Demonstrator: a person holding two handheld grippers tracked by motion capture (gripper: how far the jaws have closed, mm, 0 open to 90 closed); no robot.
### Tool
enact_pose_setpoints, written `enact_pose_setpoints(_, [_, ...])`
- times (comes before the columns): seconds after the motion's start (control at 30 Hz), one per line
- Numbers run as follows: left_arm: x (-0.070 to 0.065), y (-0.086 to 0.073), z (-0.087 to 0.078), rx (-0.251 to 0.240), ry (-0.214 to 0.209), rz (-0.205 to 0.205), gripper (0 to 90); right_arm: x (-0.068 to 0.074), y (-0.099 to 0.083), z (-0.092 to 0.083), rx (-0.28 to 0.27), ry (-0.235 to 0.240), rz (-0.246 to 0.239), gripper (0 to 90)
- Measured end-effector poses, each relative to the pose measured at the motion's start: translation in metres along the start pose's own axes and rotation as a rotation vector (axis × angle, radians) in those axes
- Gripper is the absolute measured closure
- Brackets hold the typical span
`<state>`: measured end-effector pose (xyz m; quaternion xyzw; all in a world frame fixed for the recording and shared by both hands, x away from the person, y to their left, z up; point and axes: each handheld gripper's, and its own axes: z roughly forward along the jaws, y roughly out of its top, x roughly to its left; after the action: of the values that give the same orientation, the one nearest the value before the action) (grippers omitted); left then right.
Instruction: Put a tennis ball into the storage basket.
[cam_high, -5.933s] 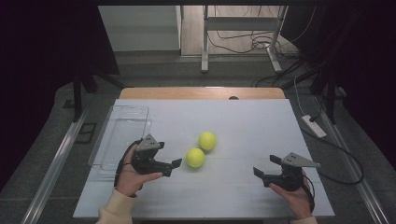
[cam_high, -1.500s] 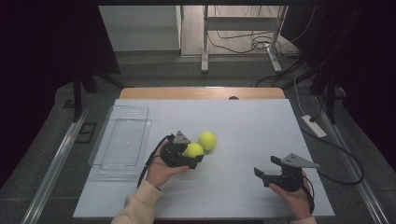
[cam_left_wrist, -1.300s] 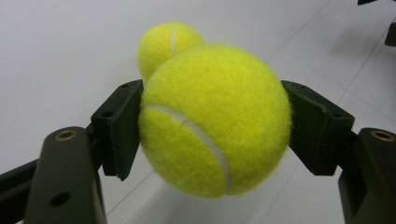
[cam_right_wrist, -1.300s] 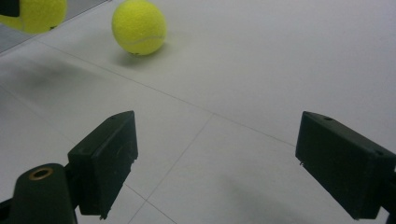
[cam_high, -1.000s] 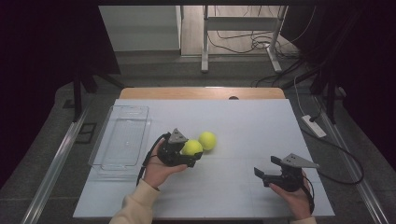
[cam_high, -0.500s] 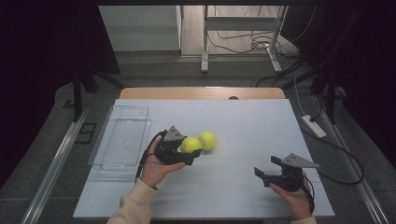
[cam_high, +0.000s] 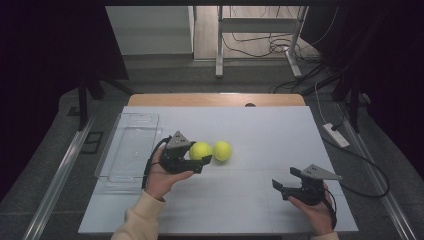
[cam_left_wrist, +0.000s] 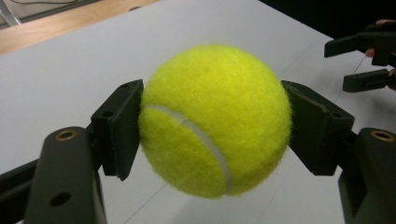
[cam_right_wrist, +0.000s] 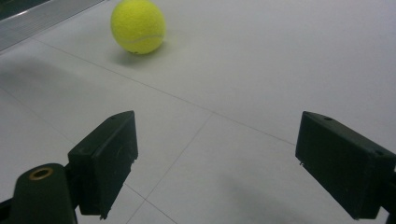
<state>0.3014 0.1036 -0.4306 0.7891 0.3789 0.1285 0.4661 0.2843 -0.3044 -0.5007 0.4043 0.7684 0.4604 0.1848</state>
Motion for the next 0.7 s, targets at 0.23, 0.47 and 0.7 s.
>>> enact_pose_setpoints(0.23, [0.005,0.003,-0.013,-0.042,0.004,-0.022,27.2,0.0,0.0,0.0,-0.001,0.0,0.002,12.9])
enact_pose_setpoints(0.47, [0.009,0.003,-0.018,-0.058,0.017,-0.03,27.2,0.0,0.0,0.0,0.0,-0.001,0.002,12.9])
enact_pose_setpoints(0.7, [0.013,0.004,-0.024,-0.08,0.022,-0.042,27.2,0.0,0.0,0.0,0.001,0.0,0.003,12.9])
